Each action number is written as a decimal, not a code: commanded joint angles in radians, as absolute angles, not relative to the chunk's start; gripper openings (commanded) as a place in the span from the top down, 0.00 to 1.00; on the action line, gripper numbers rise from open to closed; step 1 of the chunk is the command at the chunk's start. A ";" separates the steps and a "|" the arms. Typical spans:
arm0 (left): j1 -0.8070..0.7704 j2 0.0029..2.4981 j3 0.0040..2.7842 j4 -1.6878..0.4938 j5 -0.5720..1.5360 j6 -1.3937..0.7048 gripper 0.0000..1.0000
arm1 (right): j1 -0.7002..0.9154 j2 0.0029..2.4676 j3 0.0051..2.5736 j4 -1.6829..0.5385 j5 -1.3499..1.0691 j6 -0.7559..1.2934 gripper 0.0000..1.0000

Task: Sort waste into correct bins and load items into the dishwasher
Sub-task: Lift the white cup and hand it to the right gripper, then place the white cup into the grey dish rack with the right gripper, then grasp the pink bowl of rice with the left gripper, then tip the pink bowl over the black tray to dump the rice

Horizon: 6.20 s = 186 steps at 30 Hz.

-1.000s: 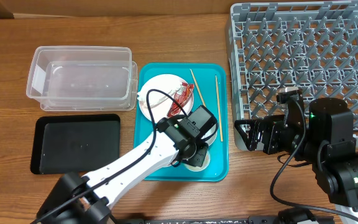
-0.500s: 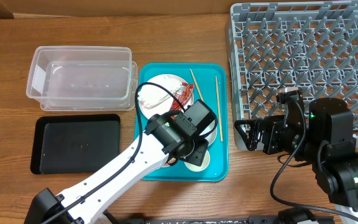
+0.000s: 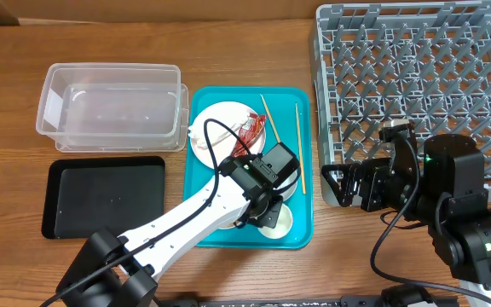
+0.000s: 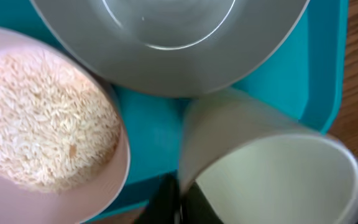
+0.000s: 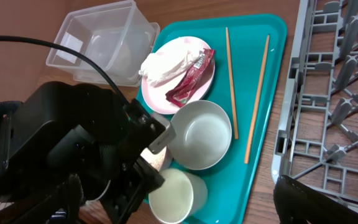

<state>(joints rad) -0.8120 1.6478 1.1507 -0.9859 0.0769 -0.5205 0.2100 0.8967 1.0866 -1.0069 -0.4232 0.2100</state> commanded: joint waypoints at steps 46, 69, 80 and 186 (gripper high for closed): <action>-0.161 1.505 1.296 -1.178 1.459 0.023 0.94 | 0.439 1.030 1.119 -0.572 -0.892 0.206 0.35; -0.171 1.505 1.296 -1.282 1.004 0.002 0.00 | 0.296 0.938 1.120 -0.741 -0.524 0.258 0.44; -0.171 1.505 1.297 -1.275 0.915 -0.041 0.00 | 0.159 1.044 1.119 -1.125 0.032 0.481 0.51; 0.748 1.876 1.142 -1.655 1.318 0.734 0.96 | 0.160 0.966 1.245 -1.134 -0.159 0.441 0.06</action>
